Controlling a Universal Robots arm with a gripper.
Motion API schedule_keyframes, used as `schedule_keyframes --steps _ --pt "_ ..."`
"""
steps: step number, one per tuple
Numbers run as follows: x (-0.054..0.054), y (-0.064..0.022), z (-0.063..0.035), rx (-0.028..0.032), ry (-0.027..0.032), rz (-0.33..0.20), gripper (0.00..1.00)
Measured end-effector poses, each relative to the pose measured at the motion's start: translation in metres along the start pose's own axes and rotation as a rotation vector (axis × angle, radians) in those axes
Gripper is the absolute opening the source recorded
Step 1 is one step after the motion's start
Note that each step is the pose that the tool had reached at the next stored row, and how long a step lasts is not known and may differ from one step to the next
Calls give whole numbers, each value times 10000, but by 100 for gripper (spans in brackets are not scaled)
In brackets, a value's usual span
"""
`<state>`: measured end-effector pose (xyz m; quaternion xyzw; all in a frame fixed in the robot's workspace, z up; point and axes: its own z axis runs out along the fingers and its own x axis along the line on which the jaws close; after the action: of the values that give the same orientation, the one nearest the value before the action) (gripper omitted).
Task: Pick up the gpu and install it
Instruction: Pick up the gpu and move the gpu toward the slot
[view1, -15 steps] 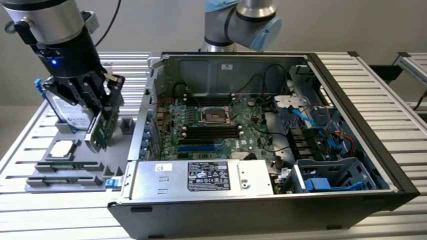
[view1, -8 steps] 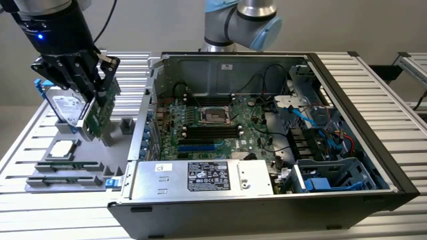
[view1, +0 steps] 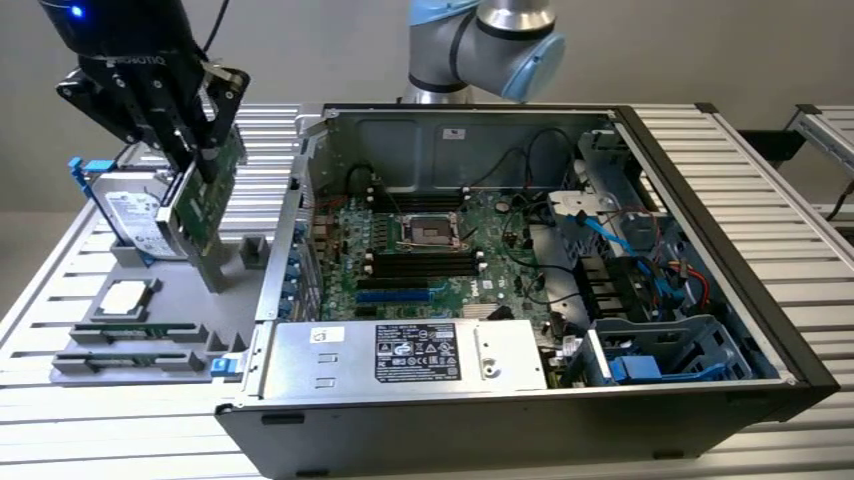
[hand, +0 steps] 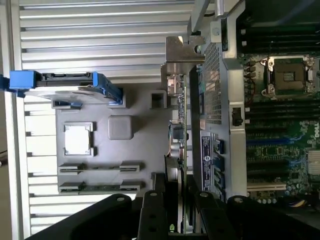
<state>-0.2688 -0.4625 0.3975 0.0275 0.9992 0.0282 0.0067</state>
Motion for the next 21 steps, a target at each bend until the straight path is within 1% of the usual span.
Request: schedule_keyframes --steps 4,6,8,11,21 --pt "-135 17 -176 -38 28 -60 27" --pt "-204 24 -233 -41 52 -84 27" --pt "-275 30 -268 -46 68 -110 27" --pt "-398 38 -285 -44 90 -149 27" --pt "-845 62 -279 -44 117 -248 27"
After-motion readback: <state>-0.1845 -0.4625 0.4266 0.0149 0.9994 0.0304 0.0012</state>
